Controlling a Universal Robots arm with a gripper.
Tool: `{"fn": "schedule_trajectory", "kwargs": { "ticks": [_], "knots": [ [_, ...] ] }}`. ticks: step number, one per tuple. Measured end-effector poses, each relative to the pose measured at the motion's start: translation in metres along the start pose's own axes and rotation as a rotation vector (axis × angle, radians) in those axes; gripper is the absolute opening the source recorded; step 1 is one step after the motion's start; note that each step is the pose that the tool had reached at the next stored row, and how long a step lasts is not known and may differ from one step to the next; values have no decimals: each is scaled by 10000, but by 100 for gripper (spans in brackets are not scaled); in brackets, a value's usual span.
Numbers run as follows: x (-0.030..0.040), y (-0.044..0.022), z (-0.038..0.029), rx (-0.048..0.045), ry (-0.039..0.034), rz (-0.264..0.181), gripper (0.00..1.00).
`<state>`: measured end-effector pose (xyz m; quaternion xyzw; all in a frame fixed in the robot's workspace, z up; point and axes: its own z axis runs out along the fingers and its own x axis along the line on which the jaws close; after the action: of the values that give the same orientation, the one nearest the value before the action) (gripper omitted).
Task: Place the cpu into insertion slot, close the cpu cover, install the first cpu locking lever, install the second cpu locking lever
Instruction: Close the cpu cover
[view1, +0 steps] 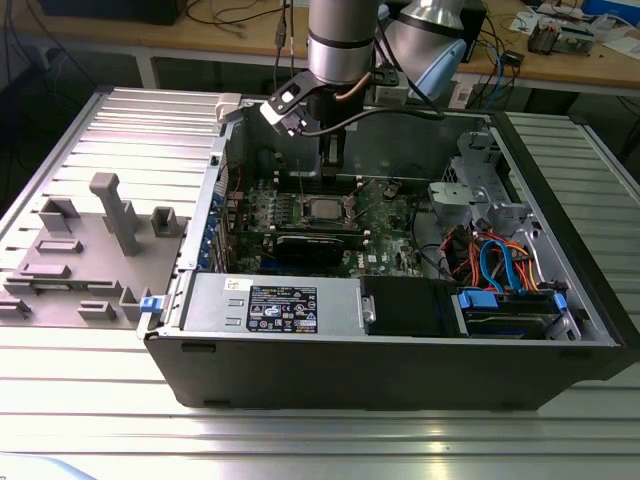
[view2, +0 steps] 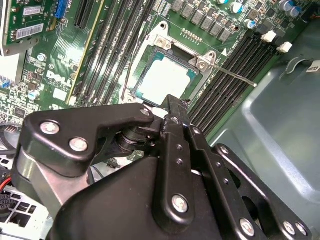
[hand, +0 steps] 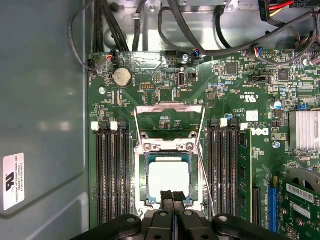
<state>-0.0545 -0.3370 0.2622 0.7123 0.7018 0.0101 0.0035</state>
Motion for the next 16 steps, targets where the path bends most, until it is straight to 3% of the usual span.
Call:
{"fn": "schedule_trajectory", "kwargs": {
  "ticks": [16],
  "knots": [
    [0,0,-40,1,-2,0,11]
  ]
}}
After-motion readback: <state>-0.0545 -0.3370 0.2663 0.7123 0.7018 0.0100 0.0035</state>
